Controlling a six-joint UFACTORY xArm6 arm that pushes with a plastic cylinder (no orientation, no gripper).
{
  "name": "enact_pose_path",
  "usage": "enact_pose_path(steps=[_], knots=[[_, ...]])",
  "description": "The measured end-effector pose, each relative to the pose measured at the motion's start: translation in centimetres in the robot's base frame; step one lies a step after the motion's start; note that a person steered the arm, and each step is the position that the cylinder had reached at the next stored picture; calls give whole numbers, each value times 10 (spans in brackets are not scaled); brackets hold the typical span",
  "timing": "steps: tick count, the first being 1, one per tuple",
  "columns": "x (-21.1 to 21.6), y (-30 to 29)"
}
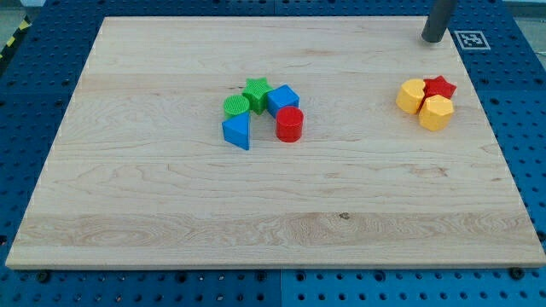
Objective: Separate the red star from the yellow blocks
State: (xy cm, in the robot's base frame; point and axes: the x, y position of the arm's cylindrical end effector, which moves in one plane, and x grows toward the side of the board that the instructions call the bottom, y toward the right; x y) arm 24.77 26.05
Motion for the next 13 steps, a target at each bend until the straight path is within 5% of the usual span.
enact_pose_path(steps=[3, 4, 6, 7, 8, 13], knots=[[-12, 18], [31, 35], [186, 41], [204, 36], [205, -25], [140, -23]])
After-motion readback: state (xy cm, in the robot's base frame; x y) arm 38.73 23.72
